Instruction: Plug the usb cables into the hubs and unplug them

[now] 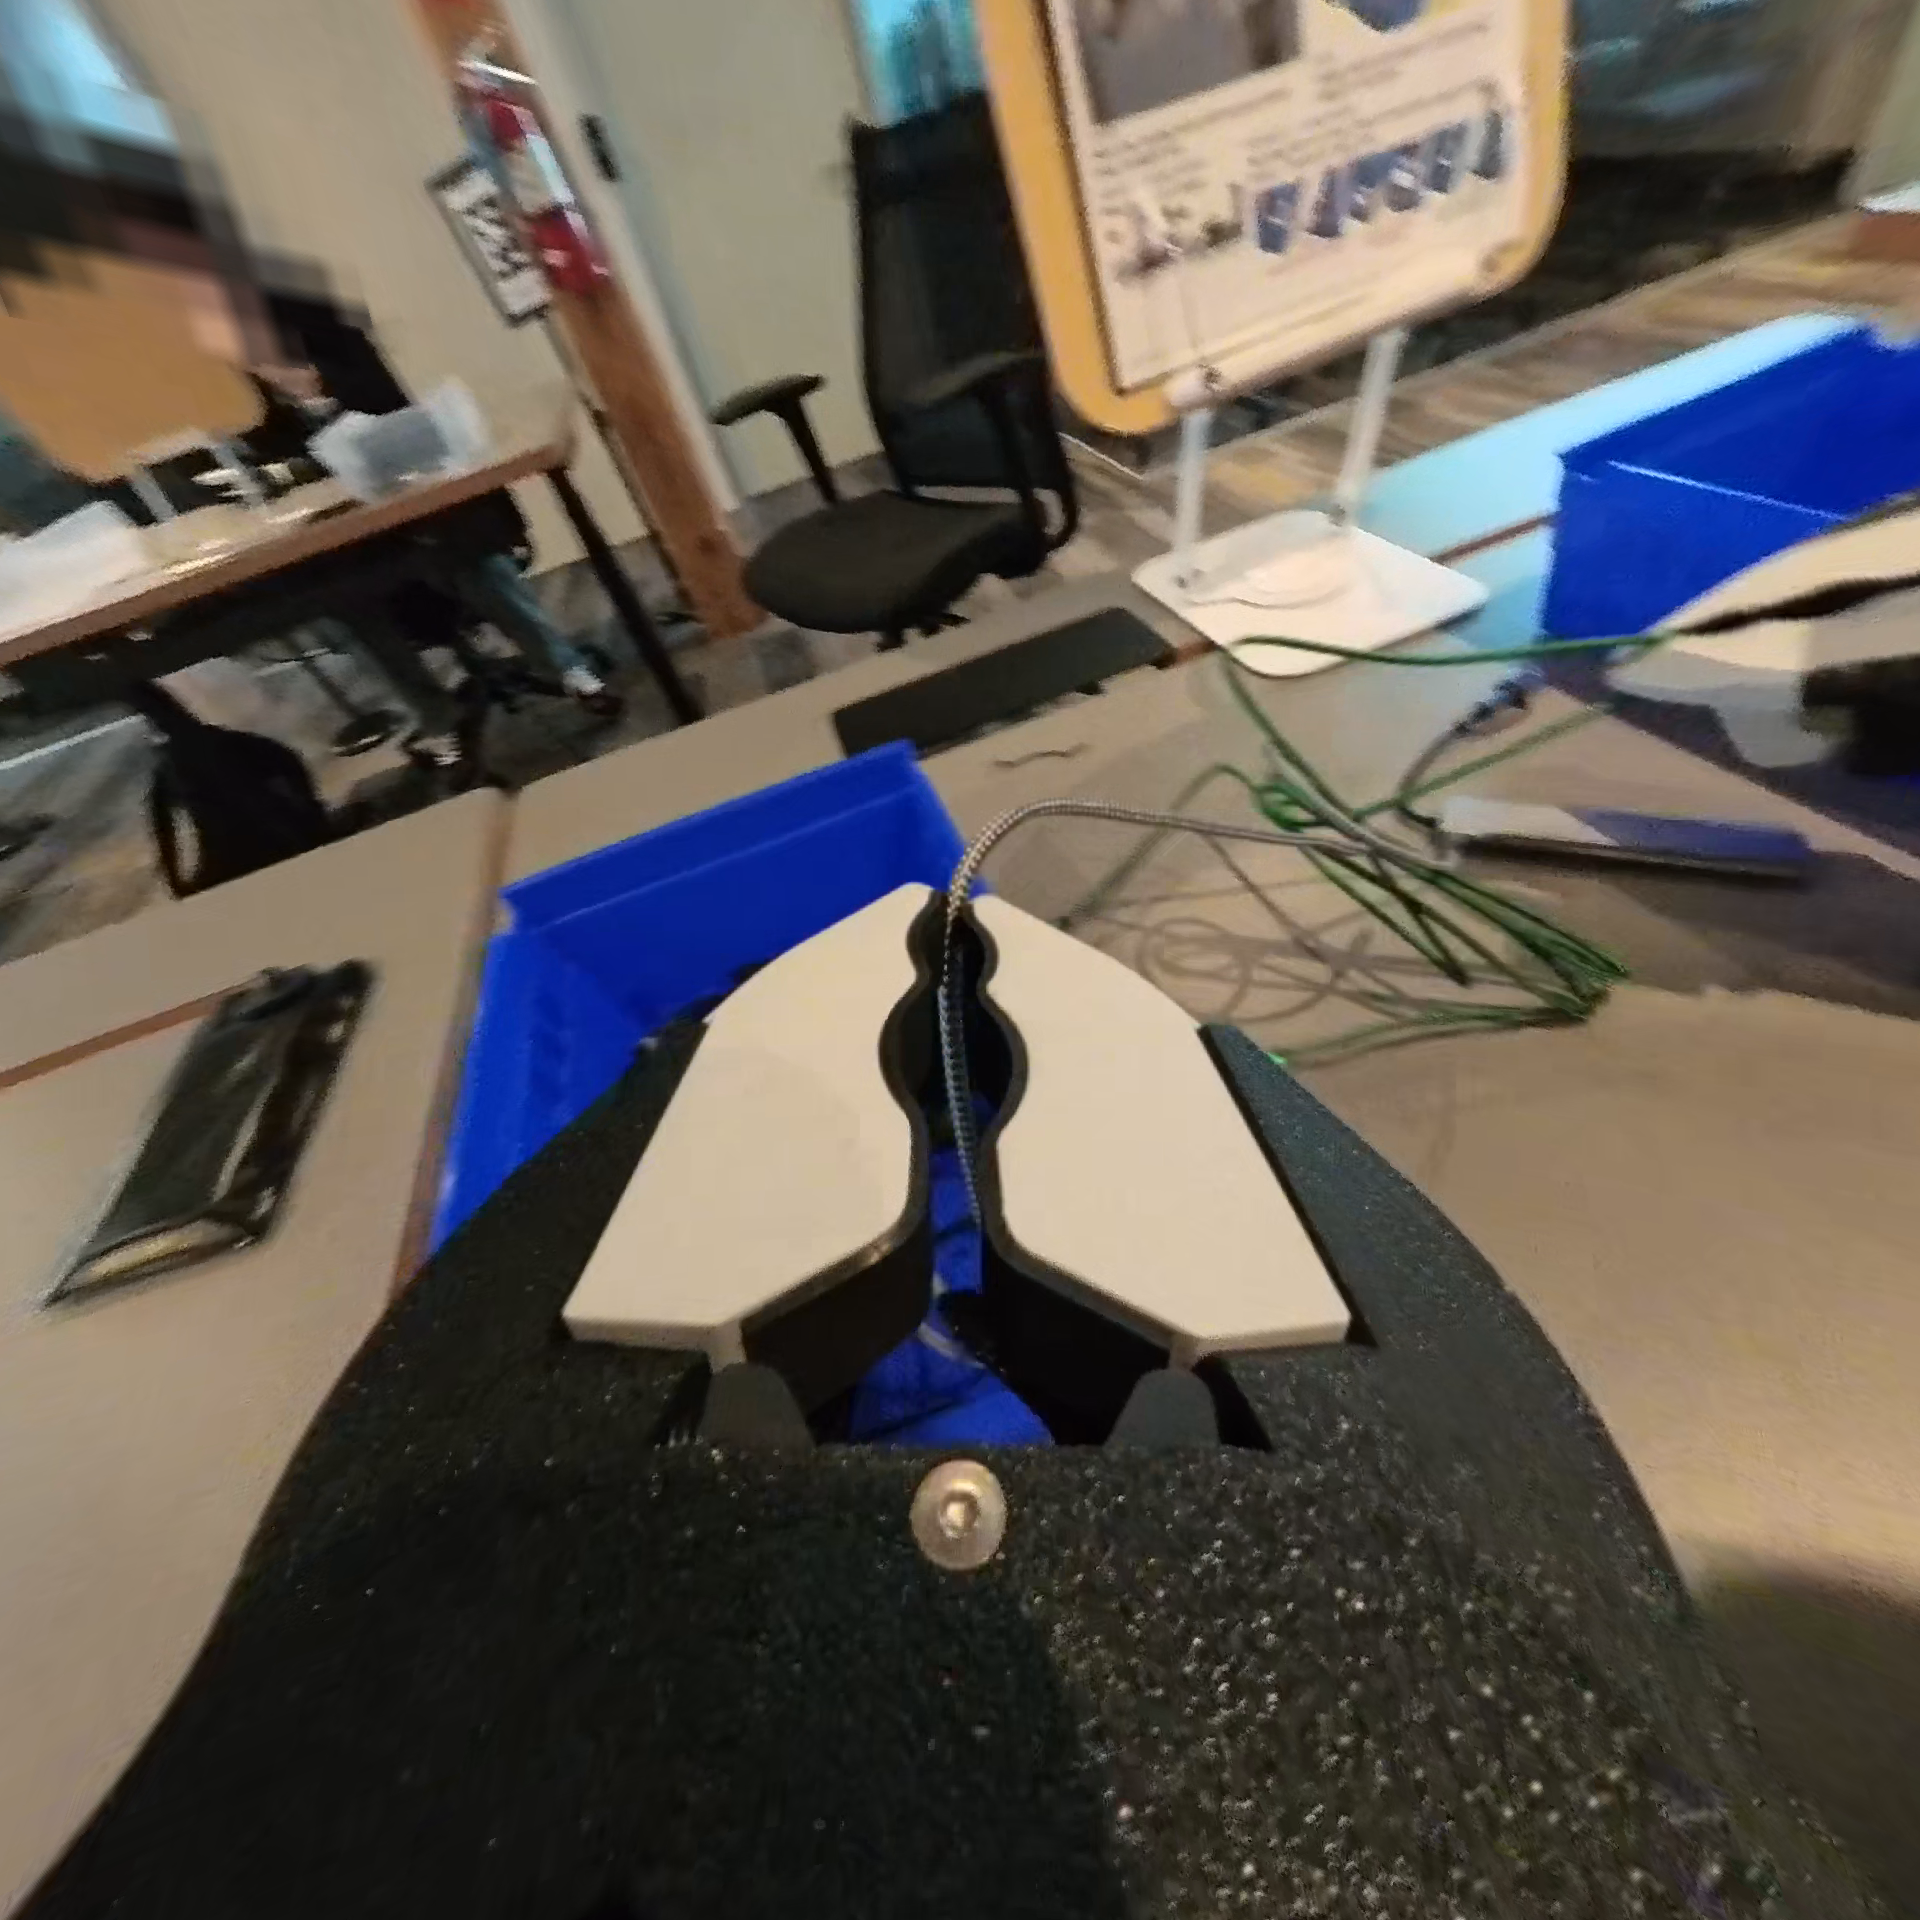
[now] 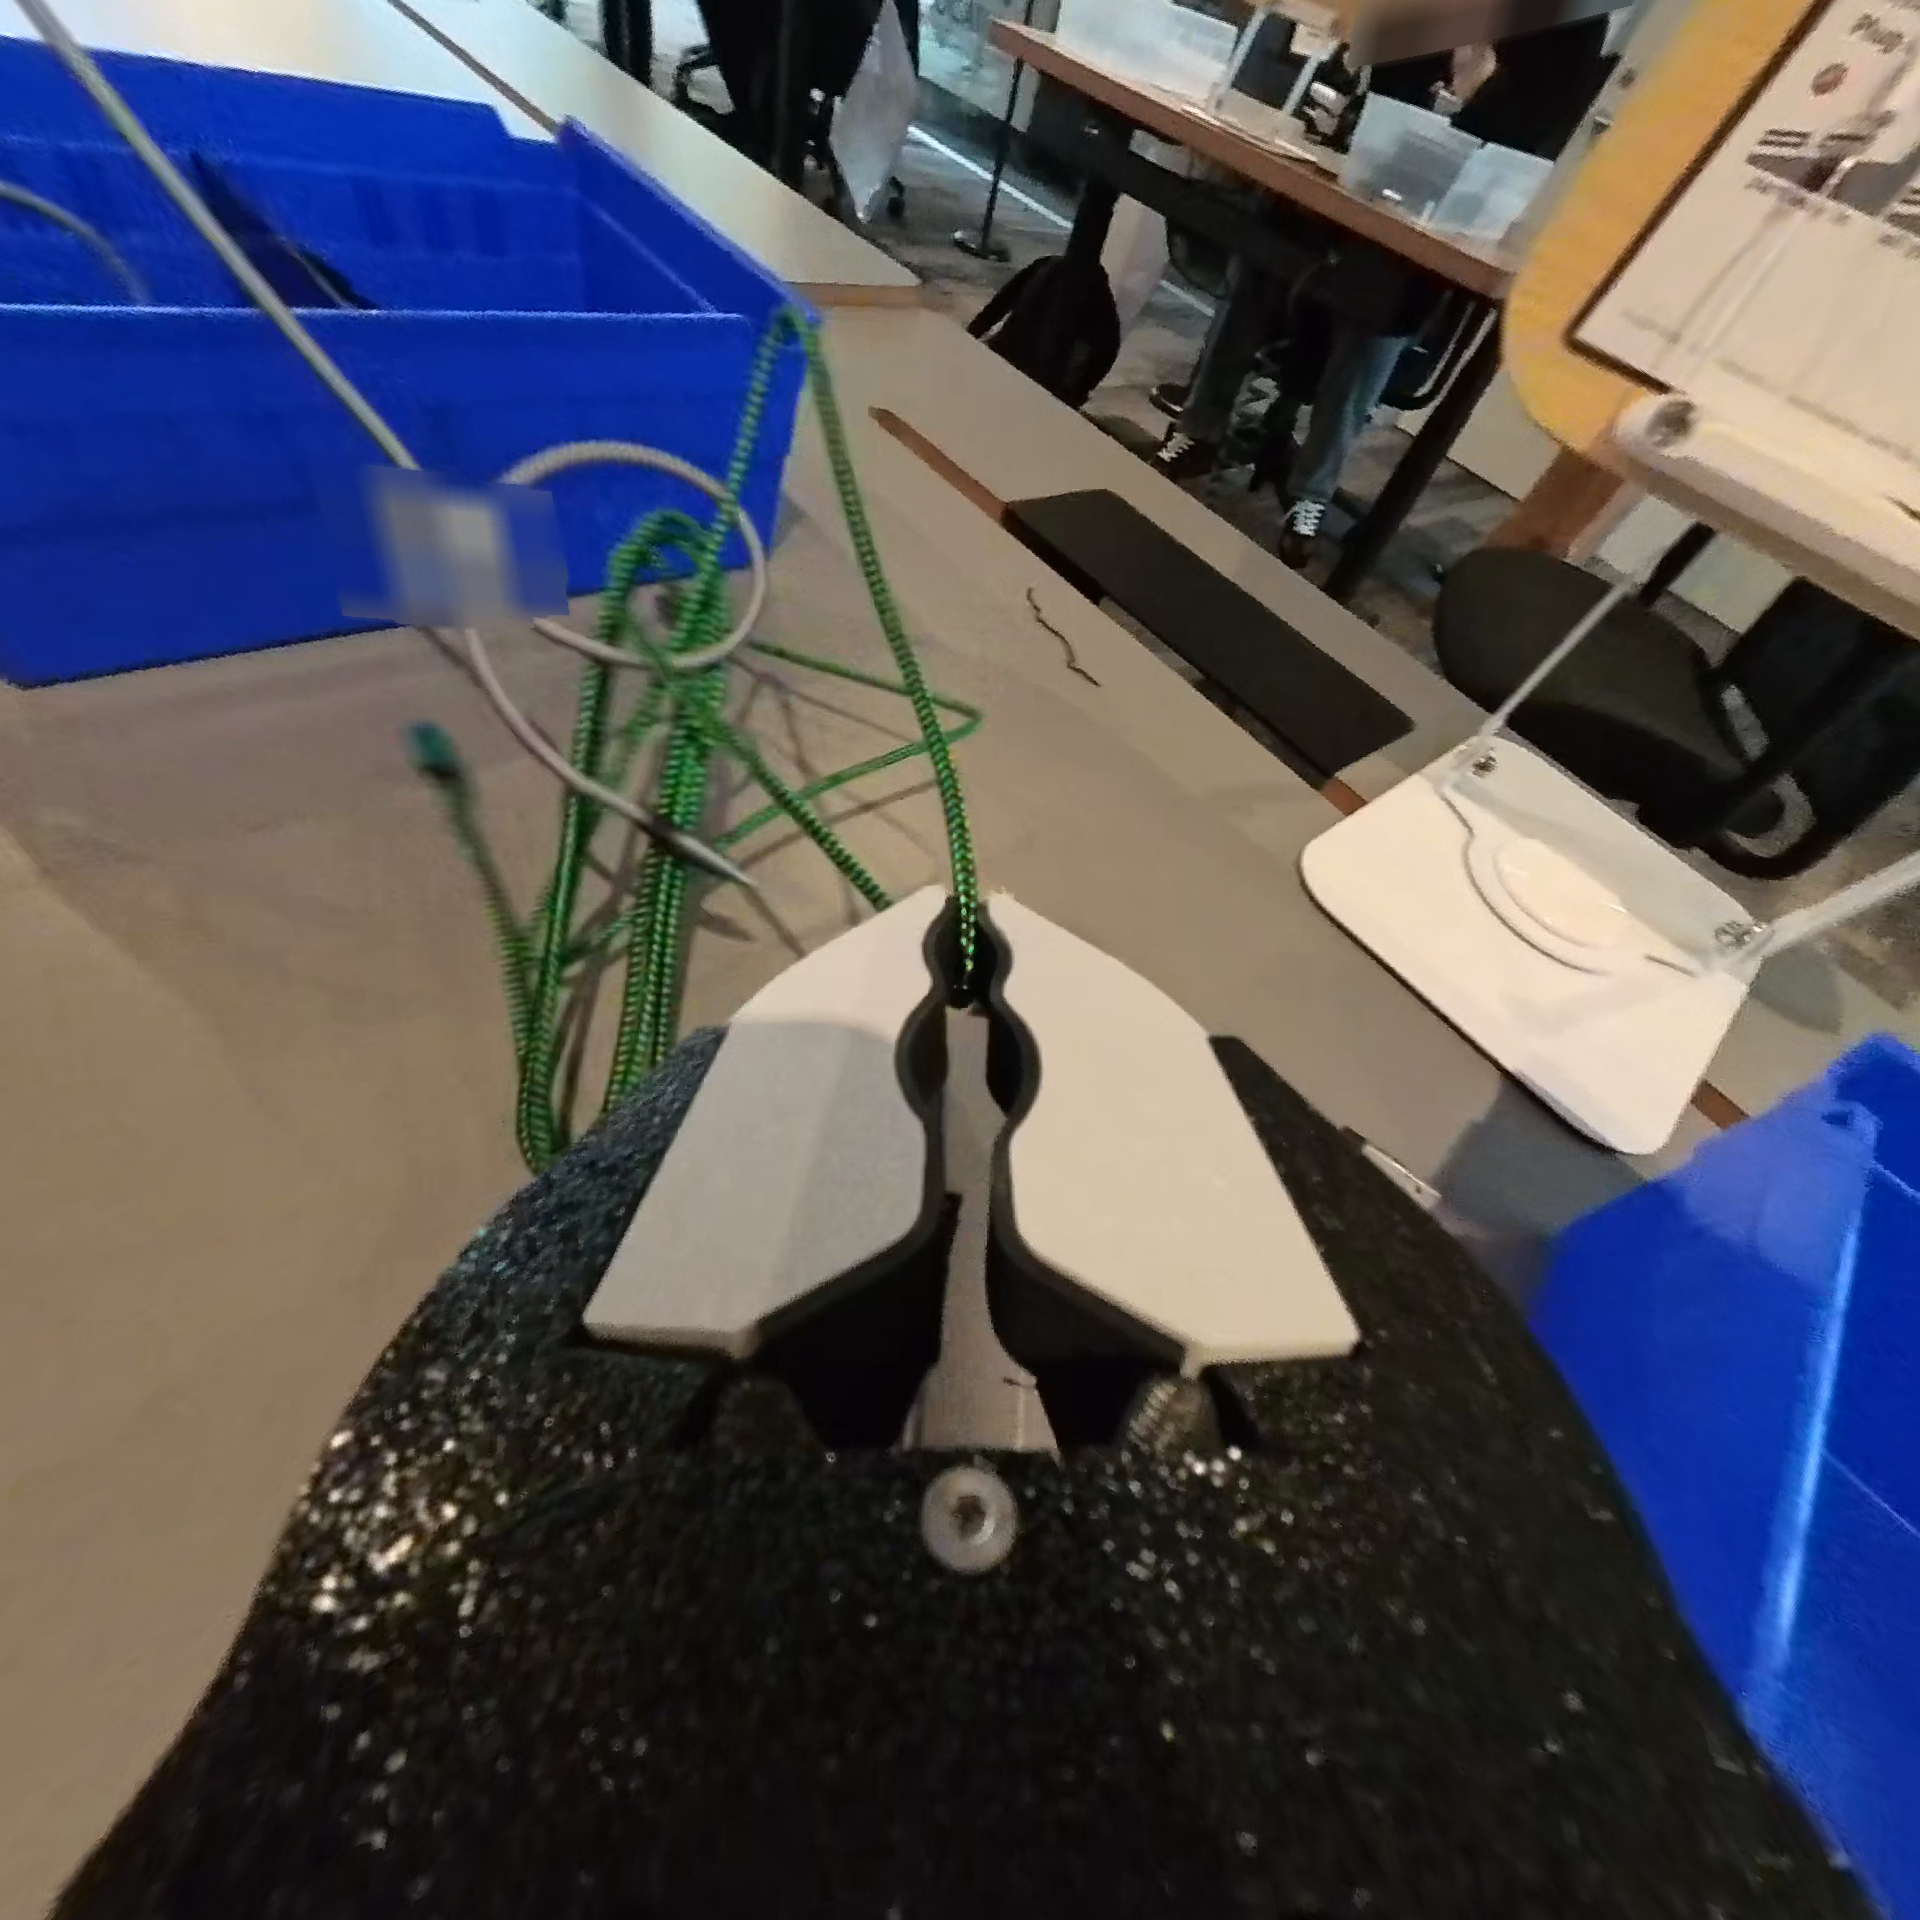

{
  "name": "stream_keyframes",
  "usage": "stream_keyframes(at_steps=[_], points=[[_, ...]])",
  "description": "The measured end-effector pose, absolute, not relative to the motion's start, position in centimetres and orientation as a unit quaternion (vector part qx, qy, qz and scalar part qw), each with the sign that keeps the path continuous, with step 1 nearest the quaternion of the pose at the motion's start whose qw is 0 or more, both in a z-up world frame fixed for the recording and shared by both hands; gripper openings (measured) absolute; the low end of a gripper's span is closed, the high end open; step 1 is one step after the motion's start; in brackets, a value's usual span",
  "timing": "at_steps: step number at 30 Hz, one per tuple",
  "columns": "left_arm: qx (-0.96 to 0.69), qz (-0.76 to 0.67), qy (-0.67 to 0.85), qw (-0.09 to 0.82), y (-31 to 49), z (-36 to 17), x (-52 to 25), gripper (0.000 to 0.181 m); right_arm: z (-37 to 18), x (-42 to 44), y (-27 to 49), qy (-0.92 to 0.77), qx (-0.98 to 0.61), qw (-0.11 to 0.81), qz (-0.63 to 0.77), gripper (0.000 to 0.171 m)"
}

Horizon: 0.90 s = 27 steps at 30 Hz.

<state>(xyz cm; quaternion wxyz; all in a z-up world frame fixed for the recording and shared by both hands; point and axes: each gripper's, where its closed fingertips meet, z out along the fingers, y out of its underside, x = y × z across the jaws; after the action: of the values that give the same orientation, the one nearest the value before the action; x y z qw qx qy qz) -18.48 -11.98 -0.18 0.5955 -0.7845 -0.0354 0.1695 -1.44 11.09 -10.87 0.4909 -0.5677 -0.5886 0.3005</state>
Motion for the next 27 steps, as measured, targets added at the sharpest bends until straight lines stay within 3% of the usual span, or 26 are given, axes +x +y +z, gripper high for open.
stream_keyframes(at_steps=[8, 27], points=[[-0.767, 0.232, -0.142, 0.582, -16.4, 0.6, -24.0, 0.002, -8.4, 0.1, 13.7, -0.546, -0.581, 0.541, 0.268, 0.001], [-0.745, 0.4, -0.272, 0.46, -22.3, 1.1, -33.6, 0.002, -8.4, 0.4, 13.1, -0.543, -0.582, 0.536, 0.281, 0.0]])
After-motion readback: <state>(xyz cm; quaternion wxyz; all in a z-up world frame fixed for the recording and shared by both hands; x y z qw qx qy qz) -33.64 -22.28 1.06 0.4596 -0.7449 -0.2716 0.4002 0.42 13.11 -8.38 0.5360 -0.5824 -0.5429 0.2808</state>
